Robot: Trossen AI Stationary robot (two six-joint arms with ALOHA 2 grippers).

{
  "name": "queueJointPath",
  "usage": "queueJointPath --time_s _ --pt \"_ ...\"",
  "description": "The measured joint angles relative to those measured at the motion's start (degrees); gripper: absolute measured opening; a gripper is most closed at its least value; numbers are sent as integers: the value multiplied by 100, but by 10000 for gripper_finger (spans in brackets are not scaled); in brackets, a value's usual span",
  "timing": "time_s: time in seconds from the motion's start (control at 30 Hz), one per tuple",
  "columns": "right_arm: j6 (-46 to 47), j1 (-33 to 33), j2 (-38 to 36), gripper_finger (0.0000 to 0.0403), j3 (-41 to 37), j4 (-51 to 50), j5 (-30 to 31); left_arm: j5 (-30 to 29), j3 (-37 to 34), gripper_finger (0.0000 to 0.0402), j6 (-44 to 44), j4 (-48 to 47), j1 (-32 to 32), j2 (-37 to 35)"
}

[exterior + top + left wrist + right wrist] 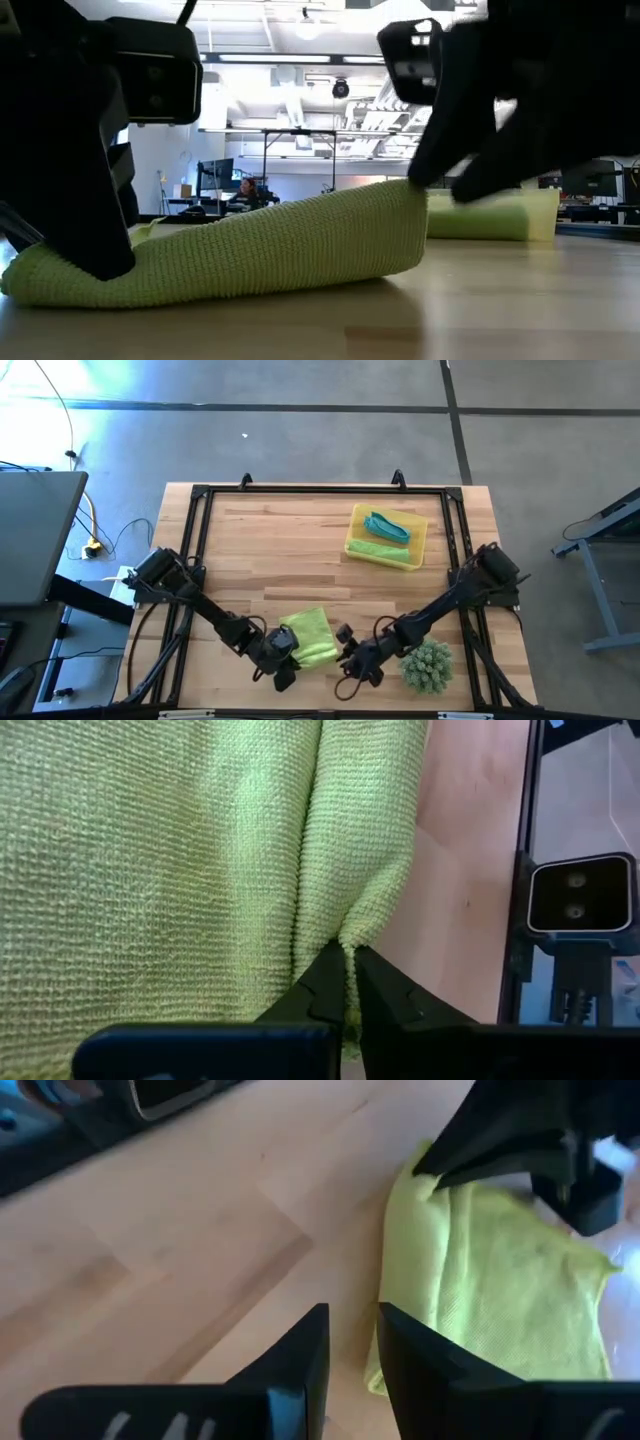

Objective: Roll microfiber towels into tight, uniform cylinder then place into a basket
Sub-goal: Roll the green microfiber towel

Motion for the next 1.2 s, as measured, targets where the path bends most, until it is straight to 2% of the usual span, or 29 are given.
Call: queueJointPath --time_s 0.13,0.33,0.5,0.7,0.9,1.07,1.2 --pt "7 3 283 96 0 111 154 48 -12 2 24 64 14 2" --pt "5 53 313 131 4 527 181 44 -13 1 15 62 14 2" --pt "19 105 313 135 11 578 217 39 -14 1 15 62 14 2" --pt "48 -61 313 135 11 513 681 27 -14 1 5 62 14 2" --pt "178 -276 313 135 11 328 573 15 -14 3 2 62 14 2" --pt "633 -419 366 135 11 275 116 -2 -14 4 -26 62 14 2" --pt "778 -447 601 135 13 348 13 -30 -14 4 -37 72 12 2"
